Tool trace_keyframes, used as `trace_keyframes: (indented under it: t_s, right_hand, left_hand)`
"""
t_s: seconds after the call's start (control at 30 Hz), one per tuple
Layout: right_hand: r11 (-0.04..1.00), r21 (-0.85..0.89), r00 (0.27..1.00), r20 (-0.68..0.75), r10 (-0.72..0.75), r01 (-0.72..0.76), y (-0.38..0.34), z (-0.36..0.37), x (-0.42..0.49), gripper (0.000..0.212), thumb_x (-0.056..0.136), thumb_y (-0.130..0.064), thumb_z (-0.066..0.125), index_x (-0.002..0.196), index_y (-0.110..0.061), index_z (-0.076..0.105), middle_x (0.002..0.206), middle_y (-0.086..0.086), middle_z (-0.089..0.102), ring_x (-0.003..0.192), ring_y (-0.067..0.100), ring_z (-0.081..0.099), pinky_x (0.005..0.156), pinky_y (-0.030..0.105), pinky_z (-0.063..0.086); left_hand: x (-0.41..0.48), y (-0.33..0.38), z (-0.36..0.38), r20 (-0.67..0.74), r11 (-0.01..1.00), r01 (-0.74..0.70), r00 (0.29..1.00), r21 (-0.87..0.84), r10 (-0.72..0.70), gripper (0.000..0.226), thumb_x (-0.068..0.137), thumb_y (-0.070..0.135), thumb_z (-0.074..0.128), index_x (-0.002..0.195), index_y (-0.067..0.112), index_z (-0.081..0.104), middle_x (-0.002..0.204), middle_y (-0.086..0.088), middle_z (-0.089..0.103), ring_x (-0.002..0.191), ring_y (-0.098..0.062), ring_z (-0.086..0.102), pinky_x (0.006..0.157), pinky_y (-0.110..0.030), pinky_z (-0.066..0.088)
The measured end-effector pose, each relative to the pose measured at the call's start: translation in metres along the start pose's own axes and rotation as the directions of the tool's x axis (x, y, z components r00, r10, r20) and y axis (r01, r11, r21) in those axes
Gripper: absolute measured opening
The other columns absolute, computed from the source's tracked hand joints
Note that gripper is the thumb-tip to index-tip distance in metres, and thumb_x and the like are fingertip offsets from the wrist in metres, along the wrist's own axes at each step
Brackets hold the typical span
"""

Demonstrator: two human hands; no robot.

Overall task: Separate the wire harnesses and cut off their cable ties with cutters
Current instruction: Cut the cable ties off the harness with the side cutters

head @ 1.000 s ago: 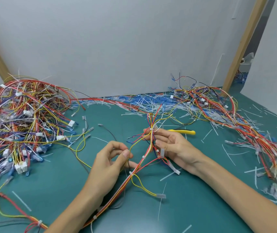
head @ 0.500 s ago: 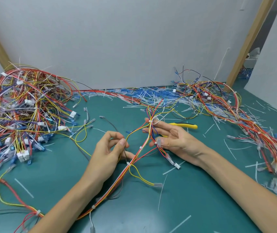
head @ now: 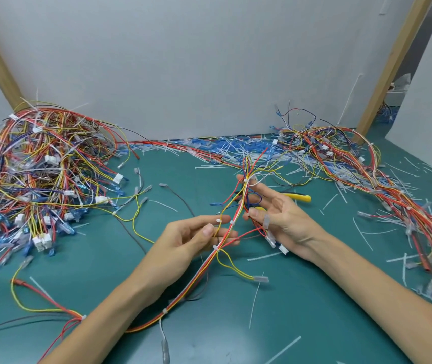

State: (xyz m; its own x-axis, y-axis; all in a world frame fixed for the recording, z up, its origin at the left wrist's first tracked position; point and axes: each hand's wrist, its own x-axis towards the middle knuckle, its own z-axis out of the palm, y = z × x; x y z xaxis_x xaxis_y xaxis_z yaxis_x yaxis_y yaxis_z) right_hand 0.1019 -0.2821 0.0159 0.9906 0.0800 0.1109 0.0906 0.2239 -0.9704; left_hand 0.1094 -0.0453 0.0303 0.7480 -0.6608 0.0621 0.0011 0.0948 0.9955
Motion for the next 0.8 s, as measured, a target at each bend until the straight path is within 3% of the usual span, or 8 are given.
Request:
trace_keyframes:
  t_s: [0.07,0.27,0.47,0.63,0.8]
  right_hand:
    - [1.000,-0.012,1.000,-0.008,0.000,0.000,-0.0011,0.0015,-0.0011,0.067,0.080,-0.001,0.068,0.143,-0.019,0.054,0.116,0.010,0.056,0.088,0.011,0.063,0.089,0.034,0.040]
    - [1.000,0.028,0.999,-0.052,-0.005,0.007,-0.0020,0.0048,-0.0025,0.067,0.082,0.003,0.064,0.145,-0.016,0.050,0.107,0.011,0.058,0.082,0.013,0.064,0.083,0.024,0.046]
    - [0.995,0.103,0.998,-0.065,0.018,-0.012,-0.0059,0.0066,-0.0034,0.063,0.084,0.003,0.059,0.144,-0.014,0.050,0.101,0.007,0.057,0.076,0.012,0.060,0.076,0.017,0.050]
    - [0.997,0.070,0.997,-0.067,0.040,-0.036,-0.0068,0.0081,-0.0035,0.064,0.084,0.002,0.061,0.143,-0.017,0.051,0.107,0.012,0.054,0.078,0.013,0.060,0.079,0.021,0.046]
    - [0.992,0.120,0.998,-0.055,0.038,-0.031,-0.0075,0.0081,-0.0037,0.062,0.083,0.003,0.061,0.141,-0.016,0.053,0.097,0.001,0.064,0.082,0.012,0.062,0.081,0.017,0.051]
  left_hand:
    - [-0.0010,0.0001,0.0010,0.049,1.000,0.005,0.999,-0.019,-0.004,0.031,0.103,0.008,0.041,0.129,0.004,0.057,0.117,-0.013,0.073,0.112,-0.025,0.069,0.095,-0.021,0.051]
    - [-0.0008,0.0020,-0.0010,0.079,0.999,-0.010,0.997,0.045,0.007,0.033,0.101,0.005,0.045,0.133,0.004,0.054,0.120,-0.010,0.072,0.115,-0.022,0.068,0.097,-0.020,0.049]
    - [0.0014,0.0035,-0.0070,0.009,0.986,0.009,1.000,0.169,-0.011,0.032,0.095,0.015,0.058,0.125,0.008,0.063,0.097,-0.010,0.078,0.098,-0.014,0.073,0.088,-0.015,0.050]
    - [0.0019,0.0005,-0.0065,-0.002,0.984,0.027,1.000,0.174,-0.027,0.034,0.089,0.022,0.060,0.120,0.007,0.066,0.088,-0.011,0.077,0.089,-0.013,0.072,0.087,-0.018,0.051]
    - [0.0013,-0.0008,-0.0053,-0.029,0.992,0.036,0.999,0.119,-0.033,0.025,0.096,0.009,0.055,0.119,0.006,0.065,0.086,-0.010,0.077,0.089,-0.017,0.073,0.085,-0.018,0.052]
